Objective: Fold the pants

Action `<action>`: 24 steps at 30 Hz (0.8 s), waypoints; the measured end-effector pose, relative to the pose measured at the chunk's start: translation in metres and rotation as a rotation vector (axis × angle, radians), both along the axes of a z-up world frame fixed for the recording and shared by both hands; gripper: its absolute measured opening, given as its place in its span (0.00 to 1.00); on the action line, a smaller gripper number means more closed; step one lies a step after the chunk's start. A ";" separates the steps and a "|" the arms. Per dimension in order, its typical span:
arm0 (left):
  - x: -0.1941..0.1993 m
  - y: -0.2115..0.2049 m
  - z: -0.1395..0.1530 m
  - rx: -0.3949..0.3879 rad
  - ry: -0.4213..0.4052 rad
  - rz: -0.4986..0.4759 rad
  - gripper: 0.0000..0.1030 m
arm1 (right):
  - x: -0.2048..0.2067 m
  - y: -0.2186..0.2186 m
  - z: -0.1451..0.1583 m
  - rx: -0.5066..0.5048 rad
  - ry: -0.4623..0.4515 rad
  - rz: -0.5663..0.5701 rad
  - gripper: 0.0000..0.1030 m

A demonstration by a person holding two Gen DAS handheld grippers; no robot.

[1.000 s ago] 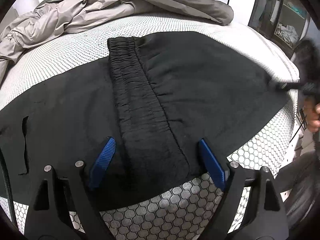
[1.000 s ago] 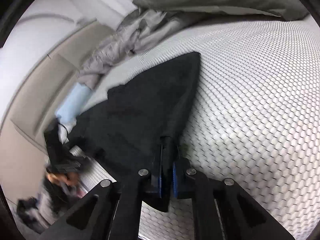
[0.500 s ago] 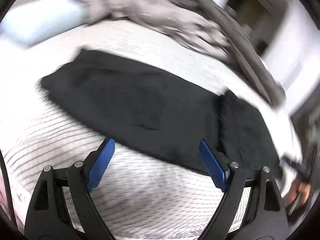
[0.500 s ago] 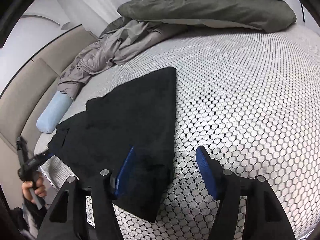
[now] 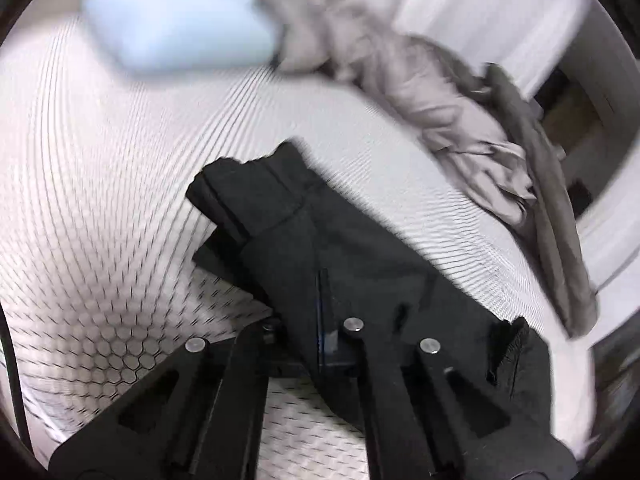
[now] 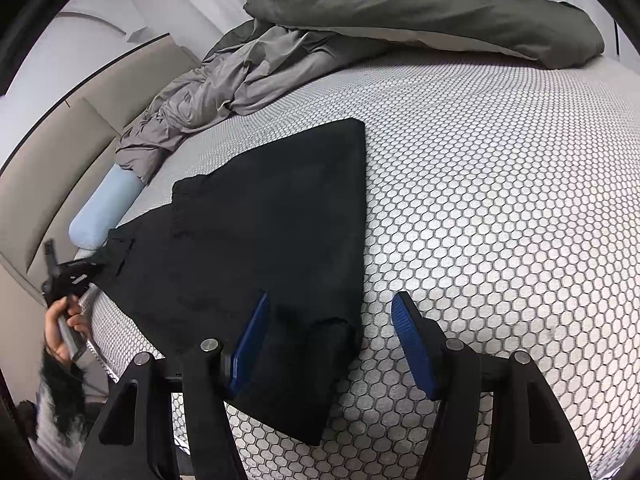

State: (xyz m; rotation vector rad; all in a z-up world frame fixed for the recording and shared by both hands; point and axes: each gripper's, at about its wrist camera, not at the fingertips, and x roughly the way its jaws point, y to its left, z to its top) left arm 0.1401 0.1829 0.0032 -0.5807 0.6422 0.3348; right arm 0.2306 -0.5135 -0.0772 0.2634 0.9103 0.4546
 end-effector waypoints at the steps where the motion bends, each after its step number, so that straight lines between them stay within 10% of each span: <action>1: 0.000 -0.017 0.017 0.036 -0.038 -0.032 0.00 | -0.001 -0.003 0.001 0.003 -0.002 -0.001 0.62; 10: 0.038 -0.257 0.121 0.228 -0.258 -0.595 0.00 | -0.001 -0.016 0.007 0.004 -0.035 -0.038 0.62; 18: 0.066 -0.423 -0.007 0.092 0.133 -1.100 0.33 | 0.003 -0.059 0.009 0.032 -0.034 -0.168 0.62; 24: 0.062 -0.384 -0.008 0.008 0.099 -1.081 0.56 | 0.002 -0.052 0.013 0.073 -0.031 -0.092 0.62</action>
